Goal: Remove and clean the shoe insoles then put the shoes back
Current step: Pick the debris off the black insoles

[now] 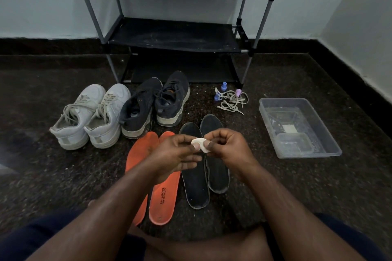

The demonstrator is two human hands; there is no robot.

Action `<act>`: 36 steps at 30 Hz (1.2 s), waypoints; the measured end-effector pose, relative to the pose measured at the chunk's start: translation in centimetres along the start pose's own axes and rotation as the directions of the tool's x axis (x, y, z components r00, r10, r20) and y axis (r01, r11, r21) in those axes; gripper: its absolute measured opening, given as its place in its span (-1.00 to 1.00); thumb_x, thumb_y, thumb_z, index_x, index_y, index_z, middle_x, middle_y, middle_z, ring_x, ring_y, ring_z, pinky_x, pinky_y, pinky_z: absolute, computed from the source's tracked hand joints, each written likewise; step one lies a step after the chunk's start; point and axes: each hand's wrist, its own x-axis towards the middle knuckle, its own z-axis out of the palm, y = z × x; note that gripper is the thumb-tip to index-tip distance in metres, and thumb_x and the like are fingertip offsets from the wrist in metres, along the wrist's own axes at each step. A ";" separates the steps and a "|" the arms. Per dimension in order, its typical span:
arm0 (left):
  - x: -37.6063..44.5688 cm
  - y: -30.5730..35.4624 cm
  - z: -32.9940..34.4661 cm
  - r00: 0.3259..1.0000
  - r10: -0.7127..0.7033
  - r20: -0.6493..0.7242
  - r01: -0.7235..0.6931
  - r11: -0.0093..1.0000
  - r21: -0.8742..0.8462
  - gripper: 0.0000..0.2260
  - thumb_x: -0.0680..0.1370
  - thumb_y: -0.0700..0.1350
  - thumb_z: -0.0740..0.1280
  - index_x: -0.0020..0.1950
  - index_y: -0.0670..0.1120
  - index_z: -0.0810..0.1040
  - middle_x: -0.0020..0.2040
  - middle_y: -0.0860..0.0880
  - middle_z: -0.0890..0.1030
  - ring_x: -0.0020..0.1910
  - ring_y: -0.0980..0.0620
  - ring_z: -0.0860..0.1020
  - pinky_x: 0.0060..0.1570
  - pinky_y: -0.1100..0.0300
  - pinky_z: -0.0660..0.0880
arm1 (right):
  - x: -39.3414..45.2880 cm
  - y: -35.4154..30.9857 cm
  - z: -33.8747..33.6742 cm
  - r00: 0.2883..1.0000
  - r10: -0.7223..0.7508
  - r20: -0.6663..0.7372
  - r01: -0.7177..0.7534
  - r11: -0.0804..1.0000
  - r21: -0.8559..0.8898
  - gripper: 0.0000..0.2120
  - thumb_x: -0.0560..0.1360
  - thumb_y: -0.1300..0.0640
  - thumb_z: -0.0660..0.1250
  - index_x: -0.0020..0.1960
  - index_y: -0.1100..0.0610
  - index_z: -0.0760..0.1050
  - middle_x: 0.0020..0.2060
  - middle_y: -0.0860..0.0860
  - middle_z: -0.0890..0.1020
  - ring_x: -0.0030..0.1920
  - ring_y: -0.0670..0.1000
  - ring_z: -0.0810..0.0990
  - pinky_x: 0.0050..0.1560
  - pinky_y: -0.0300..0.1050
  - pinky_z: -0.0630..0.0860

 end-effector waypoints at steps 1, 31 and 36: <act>0.1 -0.1 0.0 1.000 0.017 -0.022 -0.017 1.000 0.022 -0.78 0.57 -0.18 0.40 0.21 -0.16 0.57 0.02 -0.16 0.69 -0.06 0.00 0.67 -0.06 0.14 0.61 | 0.1 0.0 0.0 1.000 -0.013 0.006 0.013 0.999 -0.034 -0.86 0.42 0.34 0.47 -0.03 0.22 0.61 -0.21 0.22 0.65 -0.22 0.01 0.62 -0.16 -0.12 0.58; 0.3 0.0 0.4 0.996 -0.022 -0.091 0.014 0.996 -0.092 -0.87 0.55 -0.30 0.36 0.03 -0.11 0.51 0.00 -0.16 0.68 -0.05 -0.03 0.68 -0.09 0.14 0.58 | 0.3 0.2 -0.3 0.997 0.021 -0.075 -0.007 0.983 0.184 -0.68 0.47 0.44 0.34 0.14 0.14 0.55 -0.26 0.11 0.62 -0.17 0.11 0.61 -0.08 0.04 0.58; 0.1 0.0 0.5 0.999 -0.031 0.045 0.034 0.997 -0.074 -0.76 0.59 -0.17 0.36 0.26 -0.07 0.57 0.05 -0.07 0.71 -0.02 0.06 0.66 0.07 0.09 0.53 | 0.1 0.3 -0.1 0.999 -0.027 0.022 0.027 0.999 -0.017 -0.57 0.47 0.37 0.38 0.28 0.08 0.48 -0.14 0.17 0.68 -0.12 0.09 0.67 -0.03 0.08 0.60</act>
